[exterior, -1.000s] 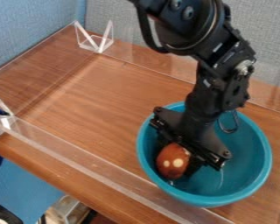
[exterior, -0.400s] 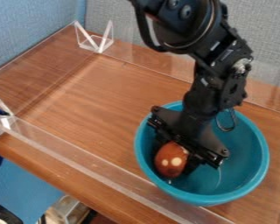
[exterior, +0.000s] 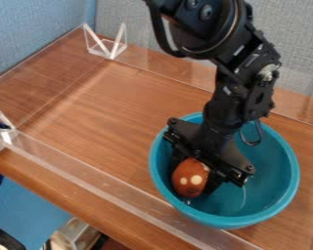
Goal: Remove the mushroom from inside the blue bowl and put it on the table
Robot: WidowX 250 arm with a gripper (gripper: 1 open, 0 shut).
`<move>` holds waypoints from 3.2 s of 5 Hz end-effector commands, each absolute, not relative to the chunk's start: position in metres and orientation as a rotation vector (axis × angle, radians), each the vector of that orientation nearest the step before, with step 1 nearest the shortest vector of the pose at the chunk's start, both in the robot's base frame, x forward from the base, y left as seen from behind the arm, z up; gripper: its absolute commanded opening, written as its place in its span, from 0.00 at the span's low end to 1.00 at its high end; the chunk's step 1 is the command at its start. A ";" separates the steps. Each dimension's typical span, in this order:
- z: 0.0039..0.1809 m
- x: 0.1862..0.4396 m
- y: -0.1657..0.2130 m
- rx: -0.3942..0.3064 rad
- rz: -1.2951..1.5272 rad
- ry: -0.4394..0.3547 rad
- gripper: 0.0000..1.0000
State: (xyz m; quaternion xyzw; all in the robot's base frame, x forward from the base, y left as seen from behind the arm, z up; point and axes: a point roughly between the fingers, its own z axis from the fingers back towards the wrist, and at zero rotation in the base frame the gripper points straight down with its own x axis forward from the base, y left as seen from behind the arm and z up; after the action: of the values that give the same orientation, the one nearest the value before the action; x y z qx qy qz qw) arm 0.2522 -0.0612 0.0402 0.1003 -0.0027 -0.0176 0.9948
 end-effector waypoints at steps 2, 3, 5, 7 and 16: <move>0.054 0.260 -0.056 0.182 0.005 -0.052 0.00; 0.055 0.260 -0.055 0.181 0.015 -0.052 0.00; 0.055 0.261 -0.053 0.179 0.036 -0.050 0.00; 0.056 0.262 -0.050 0.177 0.063 -0.049 0.00; 0.094 0.268 -0.035 0.125 0.214 -0.117 0.00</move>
State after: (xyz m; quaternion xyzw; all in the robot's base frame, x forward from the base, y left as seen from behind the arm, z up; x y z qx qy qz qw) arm 0.2596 -0.0354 0.0782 0.0727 -0.0296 0.1003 0.9919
